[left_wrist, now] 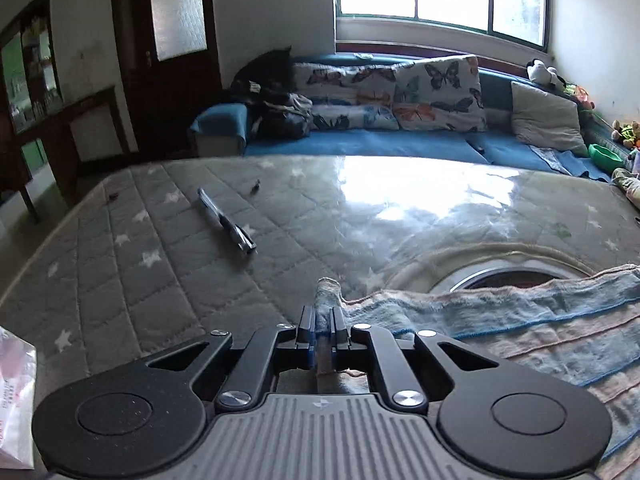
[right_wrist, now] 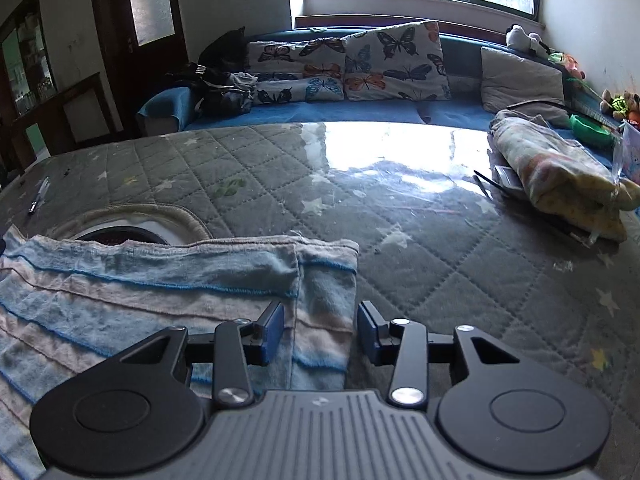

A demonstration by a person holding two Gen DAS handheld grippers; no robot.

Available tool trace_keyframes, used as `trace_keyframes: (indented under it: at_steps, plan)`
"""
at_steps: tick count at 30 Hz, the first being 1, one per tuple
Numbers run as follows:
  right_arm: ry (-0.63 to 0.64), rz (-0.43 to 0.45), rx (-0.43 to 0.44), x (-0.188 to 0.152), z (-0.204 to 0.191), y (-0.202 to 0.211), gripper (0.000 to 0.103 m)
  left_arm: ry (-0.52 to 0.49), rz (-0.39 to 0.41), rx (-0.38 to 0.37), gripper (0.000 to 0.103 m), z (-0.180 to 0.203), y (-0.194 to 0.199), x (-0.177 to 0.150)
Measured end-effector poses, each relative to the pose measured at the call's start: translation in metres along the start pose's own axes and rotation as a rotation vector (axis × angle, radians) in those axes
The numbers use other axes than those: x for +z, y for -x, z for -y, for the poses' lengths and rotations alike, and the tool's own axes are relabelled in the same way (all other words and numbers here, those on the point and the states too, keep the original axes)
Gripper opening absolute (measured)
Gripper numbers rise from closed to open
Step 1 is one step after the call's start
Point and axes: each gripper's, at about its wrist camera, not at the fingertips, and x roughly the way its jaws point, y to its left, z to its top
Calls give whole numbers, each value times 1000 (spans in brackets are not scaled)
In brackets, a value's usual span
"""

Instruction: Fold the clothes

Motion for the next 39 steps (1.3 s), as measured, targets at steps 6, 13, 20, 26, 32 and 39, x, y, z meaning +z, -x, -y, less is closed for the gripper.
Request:
trace_keyframes:
  at_steps: [6, 13, 20, 26, 32, 39]
  plan:
    - [13, -2, -4, 5, -1, -5, 24, -1, -14, -54, 43, 4, -6, 7]
    - [41, 7, -16, 10, -6, -6, 6, -75, -21, -62, 6, 18, -22, 11]
    - [46, 35, -53, 22, -1, -11, 5, -106, 24, 6, 0, 21, -40, 23]
    - [38, 21, -60, 25, 5, -25, 8, 48, 8, -56, 4, -1, -40, 35]
    - [41, 19, -56, 25, 8, -26, 12, 67, -28, -61, 60, -3, -27, 20]
    - [53, 14, -54, 26, 8, -24, 13, 33, -41, -61, 10, 7, -40, 13]
